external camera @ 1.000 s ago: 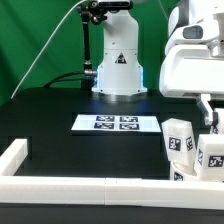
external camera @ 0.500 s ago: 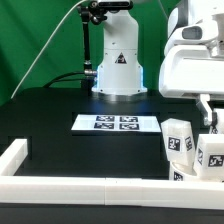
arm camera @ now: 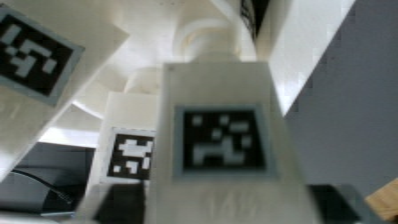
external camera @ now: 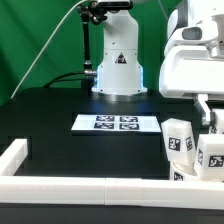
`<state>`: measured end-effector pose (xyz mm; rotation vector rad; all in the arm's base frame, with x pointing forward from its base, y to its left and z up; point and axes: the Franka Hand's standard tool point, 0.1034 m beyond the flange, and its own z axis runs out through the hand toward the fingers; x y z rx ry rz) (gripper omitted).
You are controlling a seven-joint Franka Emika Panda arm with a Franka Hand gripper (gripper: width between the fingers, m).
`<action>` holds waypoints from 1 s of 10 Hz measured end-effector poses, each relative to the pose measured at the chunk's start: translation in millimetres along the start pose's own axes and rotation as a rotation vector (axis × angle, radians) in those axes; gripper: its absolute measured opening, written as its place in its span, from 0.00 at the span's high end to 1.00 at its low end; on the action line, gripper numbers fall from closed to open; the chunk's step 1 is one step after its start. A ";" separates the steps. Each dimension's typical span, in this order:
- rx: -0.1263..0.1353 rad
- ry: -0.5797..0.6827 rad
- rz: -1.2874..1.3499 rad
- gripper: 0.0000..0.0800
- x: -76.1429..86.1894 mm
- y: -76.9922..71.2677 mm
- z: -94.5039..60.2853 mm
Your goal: Assemble stool
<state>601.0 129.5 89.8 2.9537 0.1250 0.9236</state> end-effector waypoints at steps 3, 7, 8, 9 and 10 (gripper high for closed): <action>0.010 -0.010 0.009 0.21 9.8 -1.7 -7.9; 0.027 -0.095 0.040 0.19 19.1 0.9 -18.3; 0.035 -0.131 0.053 0.19 25.2 2.4 -24.1; 0.037 -0.125 0.054 0.19 31.5 3.6 -26.6; 0.035 -0.127 0.052 0.19 28.9 3.5 -25.0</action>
Offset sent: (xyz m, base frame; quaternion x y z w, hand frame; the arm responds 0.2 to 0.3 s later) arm -0.0008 0.0010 0.0088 -0.0033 -0.0082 0.0038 1.0000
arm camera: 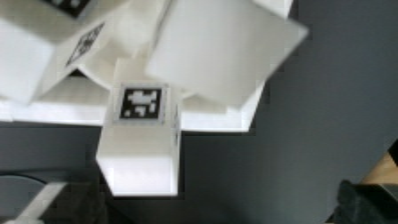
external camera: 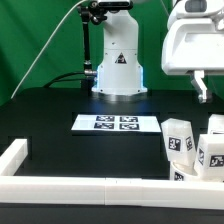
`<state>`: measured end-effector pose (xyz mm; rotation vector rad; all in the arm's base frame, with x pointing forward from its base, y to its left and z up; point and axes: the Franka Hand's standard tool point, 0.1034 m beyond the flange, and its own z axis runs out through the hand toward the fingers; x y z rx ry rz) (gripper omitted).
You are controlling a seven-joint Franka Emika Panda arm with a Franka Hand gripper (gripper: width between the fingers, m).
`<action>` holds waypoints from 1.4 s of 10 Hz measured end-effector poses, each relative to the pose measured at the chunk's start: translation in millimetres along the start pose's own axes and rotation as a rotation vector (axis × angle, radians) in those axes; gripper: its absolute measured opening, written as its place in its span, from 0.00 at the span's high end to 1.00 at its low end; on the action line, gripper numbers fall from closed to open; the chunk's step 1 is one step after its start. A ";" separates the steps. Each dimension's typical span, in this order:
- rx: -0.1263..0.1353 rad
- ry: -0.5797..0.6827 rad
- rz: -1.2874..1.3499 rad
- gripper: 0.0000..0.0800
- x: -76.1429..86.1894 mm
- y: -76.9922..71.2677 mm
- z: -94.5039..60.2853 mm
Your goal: Assemble stool
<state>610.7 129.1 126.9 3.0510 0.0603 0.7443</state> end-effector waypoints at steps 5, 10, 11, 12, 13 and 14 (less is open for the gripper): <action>0.000 -0.037 0.004 0.19 -3.7 1.2 1.3; -0.026 -0.383 0.255 0.19 -11.7 17.5 -10.3; -0.032 -0.473 0.264 0.19 -18.1 21.6 -12.3; -0.038 -0.529 0.271 0.19 -18.9 25.5 -13.2; -0.050 -0.578 0.294 0.19 -21.6 29.7 -13.3; -0.081 -0.643 0.356 0.19 -27.5 34.3 -13.8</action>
Offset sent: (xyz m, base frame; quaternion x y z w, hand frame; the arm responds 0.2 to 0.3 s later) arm 0.0000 0.0000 0.0000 0.0000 0.0000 0.0000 1.0000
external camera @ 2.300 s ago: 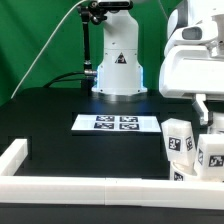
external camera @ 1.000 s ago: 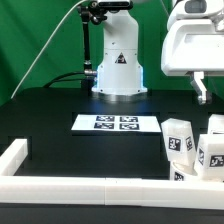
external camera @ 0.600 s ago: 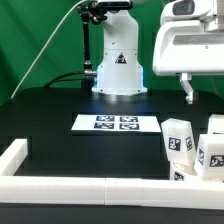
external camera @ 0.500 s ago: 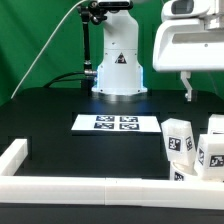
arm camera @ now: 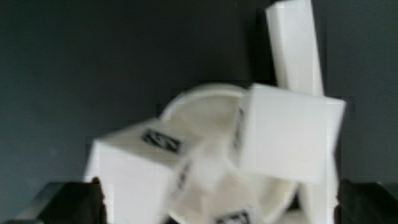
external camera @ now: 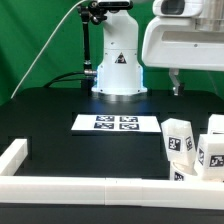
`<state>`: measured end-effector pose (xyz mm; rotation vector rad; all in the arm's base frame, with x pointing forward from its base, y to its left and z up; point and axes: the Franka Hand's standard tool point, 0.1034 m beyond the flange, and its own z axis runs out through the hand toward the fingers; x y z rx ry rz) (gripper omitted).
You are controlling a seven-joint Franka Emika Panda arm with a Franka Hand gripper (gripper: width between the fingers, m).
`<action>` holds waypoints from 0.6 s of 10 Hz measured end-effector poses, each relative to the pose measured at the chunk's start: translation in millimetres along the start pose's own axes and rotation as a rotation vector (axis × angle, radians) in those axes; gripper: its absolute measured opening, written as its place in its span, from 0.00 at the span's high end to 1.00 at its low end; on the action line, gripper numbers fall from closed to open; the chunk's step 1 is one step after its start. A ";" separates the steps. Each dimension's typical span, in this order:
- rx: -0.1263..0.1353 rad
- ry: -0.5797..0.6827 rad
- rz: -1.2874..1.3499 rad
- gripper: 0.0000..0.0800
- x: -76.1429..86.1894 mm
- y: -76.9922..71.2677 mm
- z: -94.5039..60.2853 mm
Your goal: Assemble stool
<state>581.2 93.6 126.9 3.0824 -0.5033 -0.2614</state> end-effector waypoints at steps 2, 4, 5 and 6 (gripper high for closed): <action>0.018 -0.025 0.146 0.19 2.7 5.5 -0.3; 0.020 0.002 0.148 0.19 4.1 -0.7 -0.4; 0.020 0.002 0.153 0.19 4.8 0.7 -0.3; 0.031 0.011 0.170 0.19 5.5 -0.9 -0.4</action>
Offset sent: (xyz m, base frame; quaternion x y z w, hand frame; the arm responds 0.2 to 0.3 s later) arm 0.0000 0.0000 0.0000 0.0000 0.0000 0.0000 1.0000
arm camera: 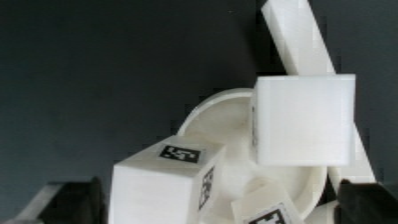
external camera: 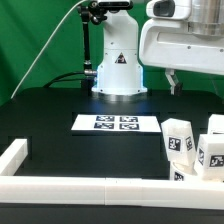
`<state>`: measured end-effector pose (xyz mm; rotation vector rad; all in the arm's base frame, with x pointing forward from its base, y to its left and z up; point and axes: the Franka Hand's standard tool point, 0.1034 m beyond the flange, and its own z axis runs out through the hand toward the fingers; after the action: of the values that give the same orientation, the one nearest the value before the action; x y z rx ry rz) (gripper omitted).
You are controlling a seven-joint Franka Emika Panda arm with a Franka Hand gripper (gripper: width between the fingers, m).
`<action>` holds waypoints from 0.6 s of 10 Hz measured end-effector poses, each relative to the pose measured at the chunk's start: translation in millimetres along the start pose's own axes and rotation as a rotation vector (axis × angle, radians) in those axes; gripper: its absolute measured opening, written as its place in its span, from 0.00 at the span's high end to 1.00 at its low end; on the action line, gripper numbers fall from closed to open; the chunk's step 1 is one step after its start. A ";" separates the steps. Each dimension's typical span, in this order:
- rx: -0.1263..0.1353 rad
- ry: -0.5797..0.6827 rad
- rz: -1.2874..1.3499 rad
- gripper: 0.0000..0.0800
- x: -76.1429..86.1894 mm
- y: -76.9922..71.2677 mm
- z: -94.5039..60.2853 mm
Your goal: Assemble stool
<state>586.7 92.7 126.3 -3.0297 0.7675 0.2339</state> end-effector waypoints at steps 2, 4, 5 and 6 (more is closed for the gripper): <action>0.089 0.123 0.071 0.19 -4.6 -11.3 4.3; 0.118 0.195 0.056 0.19 -9.8 -32.5 8.4; 0.117 0.193 0.056 0.19 -8.4 -30.2 8.4; 0.116 0.194 0.059 0.19 -7.2 -28.7 8.6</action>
Offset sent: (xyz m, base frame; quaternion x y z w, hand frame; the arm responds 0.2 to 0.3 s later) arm 0.0176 0.0333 -0.0004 0.0208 0.1214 -0.0059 0.9924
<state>592.9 121.7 118.1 -2.9521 0.8501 -0.1031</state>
